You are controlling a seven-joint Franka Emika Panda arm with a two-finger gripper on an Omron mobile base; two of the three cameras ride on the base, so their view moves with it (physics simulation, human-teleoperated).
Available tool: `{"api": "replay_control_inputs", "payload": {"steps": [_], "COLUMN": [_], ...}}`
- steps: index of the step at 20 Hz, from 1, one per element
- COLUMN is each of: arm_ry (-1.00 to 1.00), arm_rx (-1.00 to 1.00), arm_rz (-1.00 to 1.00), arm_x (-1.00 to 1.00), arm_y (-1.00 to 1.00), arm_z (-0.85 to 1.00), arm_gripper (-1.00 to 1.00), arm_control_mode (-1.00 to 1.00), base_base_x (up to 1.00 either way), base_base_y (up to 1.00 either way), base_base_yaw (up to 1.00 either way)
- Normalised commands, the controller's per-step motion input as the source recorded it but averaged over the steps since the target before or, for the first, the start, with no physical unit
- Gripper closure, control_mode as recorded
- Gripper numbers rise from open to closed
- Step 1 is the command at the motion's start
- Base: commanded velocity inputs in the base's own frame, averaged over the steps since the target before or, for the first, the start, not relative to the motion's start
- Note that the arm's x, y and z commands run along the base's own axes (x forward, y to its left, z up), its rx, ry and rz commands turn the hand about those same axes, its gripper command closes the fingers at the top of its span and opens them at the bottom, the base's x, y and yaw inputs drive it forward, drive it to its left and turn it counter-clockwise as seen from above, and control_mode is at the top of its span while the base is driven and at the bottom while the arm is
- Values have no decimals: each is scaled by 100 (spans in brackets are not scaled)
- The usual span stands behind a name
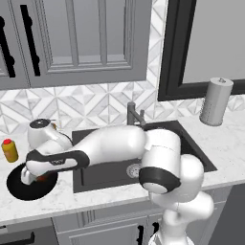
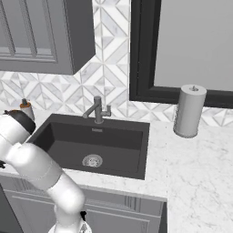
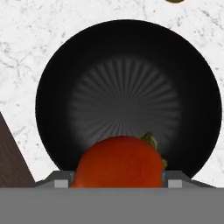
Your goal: Pick the tomato from the sink and place it in the bowl. Then pick the bowl and place it in the microwave. Then close the microwave door and press the start button.
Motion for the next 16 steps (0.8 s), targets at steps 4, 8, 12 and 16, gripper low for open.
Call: {"api": "replay_control_inputs", "payload": {"steps": [4,8,12,16], "arm_ry": [1,1,0,0], "arm_rx": [0,0,0,0], "arm_rz": [-6,0,0,0], "arm_x": [17,13,2,0], "arm_y": [22,0,0,0], "arm_z": [-18,-21,-37,-44], "arm_gripper": [100,100,100,100], "arm_control_mode": [-100,-100,-100,-100], "base_base_x": [0,0,0,0], "base_base_y": [0,0,0,0], "base_base_yaw": [0,0,0,0]}}
